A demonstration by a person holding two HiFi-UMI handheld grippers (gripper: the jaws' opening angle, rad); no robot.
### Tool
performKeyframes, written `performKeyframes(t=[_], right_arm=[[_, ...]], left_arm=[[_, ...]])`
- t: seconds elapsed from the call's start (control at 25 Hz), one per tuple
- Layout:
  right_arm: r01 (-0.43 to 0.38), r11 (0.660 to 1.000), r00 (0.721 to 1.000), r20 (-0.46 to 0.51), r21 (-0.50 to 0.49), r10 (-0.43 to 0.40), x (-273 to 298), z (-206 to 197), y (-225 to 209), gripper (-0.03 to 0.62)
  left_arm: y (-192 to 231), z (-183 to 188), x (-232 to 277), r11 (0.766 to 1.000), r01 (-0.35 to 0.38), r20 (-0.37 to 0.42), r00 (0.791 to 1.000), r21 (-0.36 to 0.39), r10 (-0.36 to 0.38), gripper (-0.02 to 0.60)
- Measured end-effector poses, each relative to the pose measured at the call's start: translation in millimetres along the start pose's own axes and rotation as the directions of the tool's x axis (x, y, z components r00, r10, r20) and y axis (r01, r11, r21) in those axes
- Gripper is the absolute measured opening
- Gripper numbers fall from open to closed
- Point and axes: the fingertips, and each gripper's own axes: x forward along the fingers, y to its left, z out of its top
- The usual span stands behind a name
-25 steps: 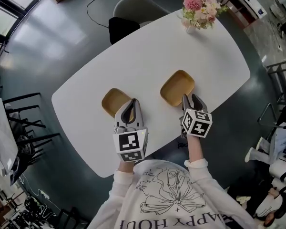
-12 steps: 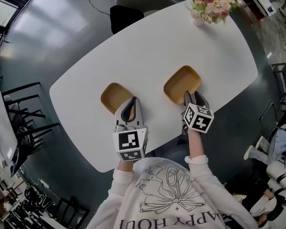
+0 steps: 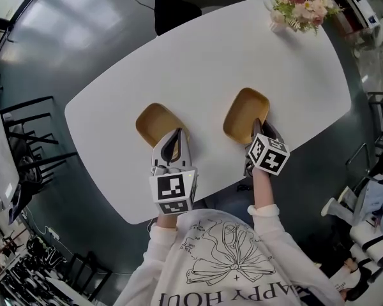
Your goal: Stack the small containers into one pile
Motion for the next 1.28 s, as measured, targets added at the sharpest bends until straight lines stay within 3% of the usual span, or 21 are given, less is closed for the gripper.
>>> performKeyframes(t=[0.08,0.4,0.76,1.0,1.28], right_arm=[[0.008,1.000,1.000,0.000,-0.006,-0.008,1.0,-0.4,-0.1,0.038],[-0.042,0.999,0.999,0.027,-0.027,0.043,-13.1,13.0,15.6,0.031],[-0.175,0.976,0.974,0.124,-0.127,0.190,-53.9,63.4,73.5,0.029],[-0.291,0.925,0.940,0.108,-0.245,0.325,-67.4,75.1,134.4,0.029],[-0.425,0.822,0.884,0.021,-0.378,0.467,-65.2,67.5,206.5,0.029]], left_arm=[[1.9,-1.6,-2.0,1.000,-0.007,0.001,1.000,-0.006,0.007,0.006],[12.8,1.0,-17.1,0.999,-0.038,0.034,0.999,-0.031,0.039,0.006],[36.2,15.3,-51.2,0.993,-0.085,0.111,0.989,-0.085,0.095,0.006],[62.9,19.2,-83.9,0.980,-0.143,0.158,0.974,-0.138,0.164,0.006],[93.9,13.4,-116.0,0.949,-0.234,0.187,0.943,-0.212,0.274,0.006]])
